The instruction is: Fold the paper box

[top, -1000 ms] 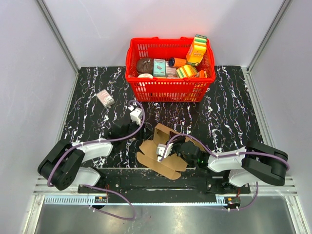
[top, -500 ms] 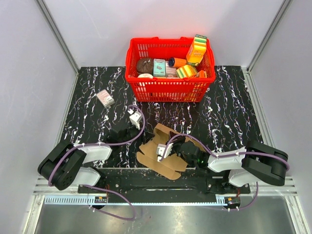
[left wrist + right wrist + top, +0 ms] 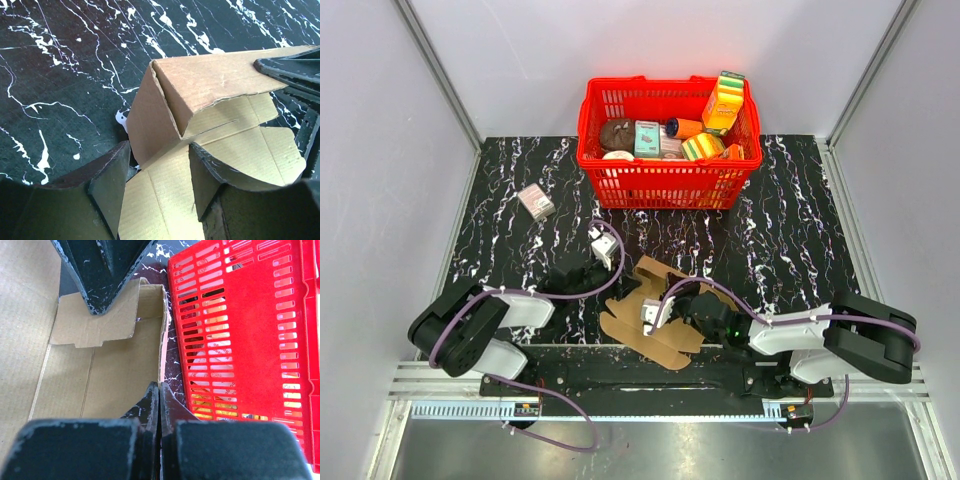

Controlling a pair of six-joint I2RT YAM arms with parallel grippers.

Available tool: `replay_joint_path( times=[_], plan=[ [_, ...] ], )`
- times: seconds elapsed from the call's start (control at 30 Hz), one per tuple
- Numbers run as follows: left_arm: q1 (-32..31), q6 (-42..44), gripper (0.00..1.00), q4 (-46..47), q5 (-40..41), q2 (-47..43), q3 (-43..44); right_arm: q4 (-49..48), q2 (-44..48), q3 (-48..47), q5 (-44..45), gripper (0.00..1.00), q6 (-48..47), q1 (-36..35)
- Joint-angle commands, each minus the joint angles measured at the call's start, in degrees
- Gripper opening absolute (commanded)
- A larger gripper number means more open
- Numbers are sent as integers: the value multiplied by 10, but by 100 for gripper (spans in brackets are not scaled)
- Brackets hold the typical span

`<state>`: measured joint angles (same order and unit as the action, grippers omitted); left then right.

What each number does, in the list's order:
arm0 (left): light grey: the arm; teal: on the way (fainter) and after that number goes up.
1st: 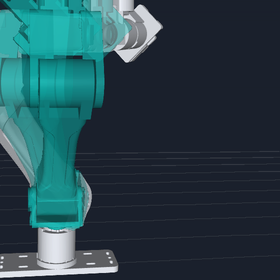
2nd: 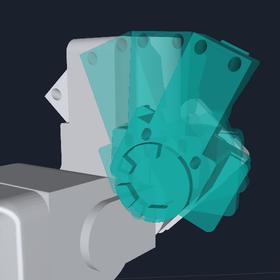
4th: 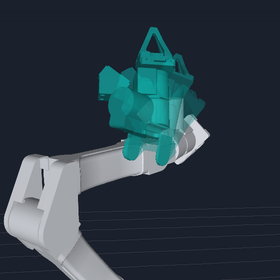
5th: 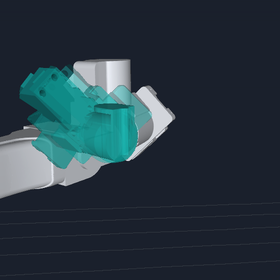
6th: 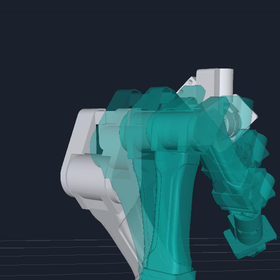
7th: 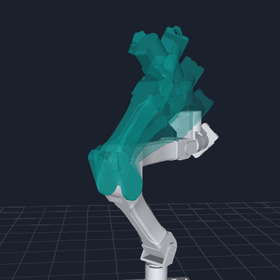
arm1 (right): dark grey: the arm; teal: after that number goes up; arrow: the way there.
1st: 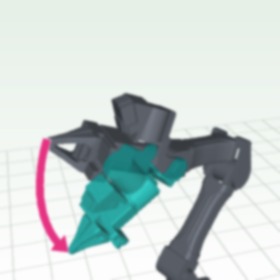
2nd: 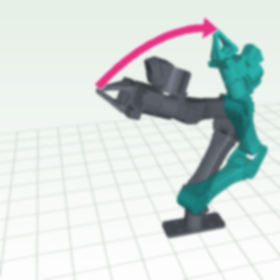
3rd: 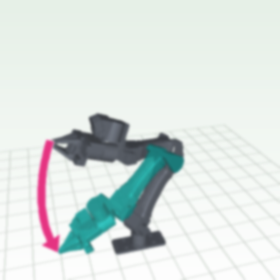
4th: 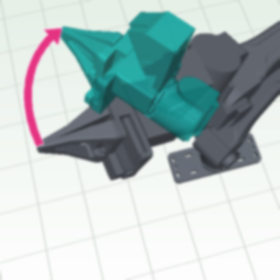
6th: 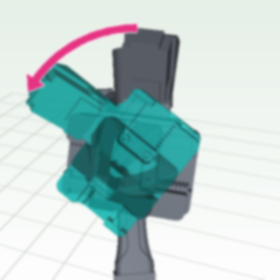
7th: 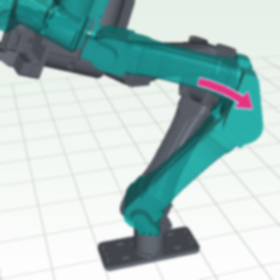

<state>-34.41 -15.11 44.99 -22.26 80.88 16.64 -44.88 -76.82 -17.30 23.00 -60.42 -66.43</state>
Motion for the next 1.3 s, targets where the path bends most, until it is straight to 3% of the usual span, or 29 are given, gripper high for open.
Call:
replay_joint_path(
  times=[0.0,1.27],
  plan=[
    [-5,18,55,54,-1,13,10,21,11,-9,-5,0,5,-15],
    [-65,19,55,106,114,30,-6,-33,-57,2,61,0,-34,-48]
  ],
)
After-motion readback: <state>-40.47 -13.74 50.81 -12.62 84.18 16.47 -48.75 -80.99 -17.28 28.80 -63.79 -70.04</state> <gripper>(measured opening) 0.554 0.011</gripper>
